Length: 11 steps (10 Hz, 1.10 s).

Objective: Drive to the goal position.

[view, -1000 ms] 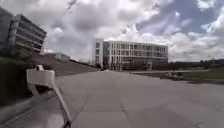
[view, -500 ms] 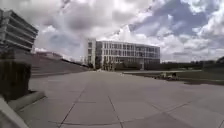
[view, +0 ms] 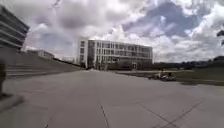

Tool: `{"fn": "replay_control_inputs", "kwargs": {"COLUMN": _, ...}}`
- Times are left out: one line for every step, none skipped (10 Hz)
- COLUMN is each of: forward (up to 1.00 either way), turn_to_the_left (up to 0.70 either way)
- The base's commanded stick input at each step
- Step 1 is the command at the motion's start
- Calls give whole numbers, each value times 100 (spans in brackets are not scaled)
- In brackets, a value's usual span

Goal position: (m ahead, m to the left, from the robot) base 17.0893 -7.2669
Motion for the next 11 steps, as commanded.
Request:
{"fn": "replay_control_inputs", "kwargs": {"forward": 70, "turn_to_the_left": -9}}
{"fn": "replay_control_inputs", "kwargs": {"forward": 70, "turn_to_the_left": -5}}
{"fn": "replay_control_inputs", "kwargs": {"forward": 70, "turn_to_the_left": -1}}
{"fn": "replay_control_inputs", "kwargs": {"forward": 73, "turn_to_the_left": 1}}
{"fn": "replay_control_inputs", "kwargs": {"forward": 85, "turn_to_the_left": 3}}
{"fn": "replay_control_inputs", "kwargs": {"forward": 85, "turn_to_the_left": 3}}
{"fn": "replay_control_inputs", "kwargs": {"forward": 85, "turn_to_the_left": 3}}
{"fn": "replay_control_inputs", "kwargs": {"forward": 85, "turn_to_the_left": 4}}
{"fn": "replay_control_inputs", "kwargs": {"forward": 85, "turn_to_the_left": 4}}
{"fn": "replay_control_inputs", "kwargs": {"forward": 85, "turn_to_the_left": 4}}
{"fn": "replay_control_inputs", "kwargs": {"forward": 85, "turn_to_the_left": 4}}
